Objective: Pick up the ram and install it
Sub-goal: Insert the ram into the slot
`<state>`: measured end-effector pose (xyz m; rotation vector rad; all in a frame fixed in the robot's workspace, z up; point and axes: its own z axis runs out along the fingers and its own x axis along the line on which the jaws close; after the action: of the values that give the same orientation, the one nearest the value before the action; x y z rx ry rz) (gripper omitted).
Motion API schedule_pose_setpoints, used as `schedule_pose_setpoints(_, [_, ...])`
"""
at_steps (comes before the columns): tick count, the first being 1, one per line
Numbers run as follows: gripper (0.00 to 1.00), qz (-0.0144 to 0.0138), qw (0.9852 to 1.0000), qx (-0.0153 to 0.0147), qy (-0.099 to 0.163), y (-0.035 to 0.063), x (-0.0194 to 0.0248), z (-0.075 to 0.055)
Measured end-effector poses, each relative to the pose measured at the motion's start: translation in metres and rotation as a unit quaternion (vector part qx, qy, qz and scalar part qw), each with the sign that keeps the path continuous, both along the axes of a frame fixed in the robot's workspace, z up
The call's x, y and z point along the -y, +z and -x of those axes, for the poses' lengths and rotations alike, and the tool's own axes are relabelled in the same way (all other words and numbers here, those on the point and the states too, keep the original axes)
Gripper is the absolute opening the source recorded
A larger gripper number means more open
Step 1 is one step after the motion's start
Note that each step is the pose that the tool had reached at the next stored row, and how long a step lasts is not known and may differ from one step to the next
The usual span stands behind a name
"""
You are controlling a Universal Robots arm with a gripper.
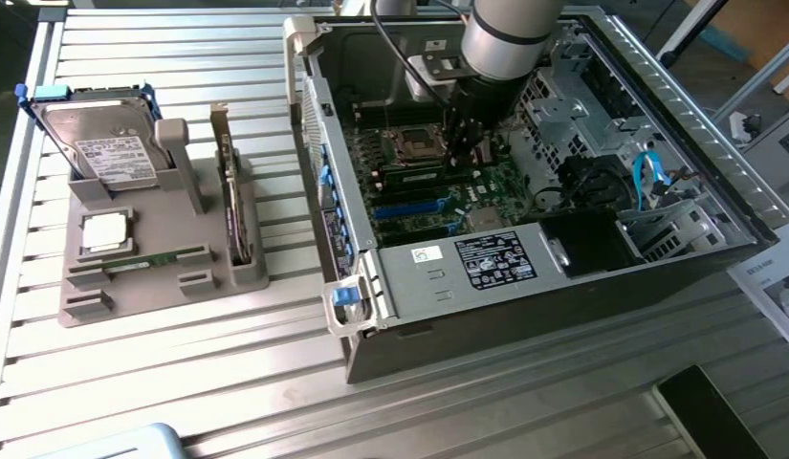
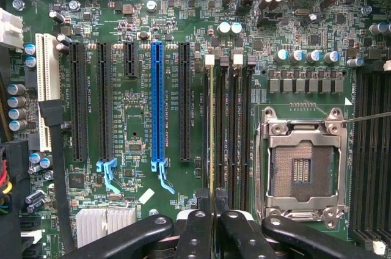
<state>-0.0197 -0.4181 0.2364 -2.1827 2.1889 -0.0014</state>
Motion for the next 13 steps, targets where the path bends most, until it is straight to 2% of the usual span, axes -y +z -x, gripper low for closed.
schedule_pose_setpoints(11, [0.12,-0.0001,1.0000,0.0005,0.000,-0.0006,0.0001,0.0000])
schedule_pose_setpoints(12, [0.13,-0.0002,1.0000,0.0006,0.000,-0.0006,0.0005,0.0001])
schedule_pose_setpoints(13, [0.19,-0.0001,1.0000,0.0006,0.000,-0.0006,0.0005,0.0001])
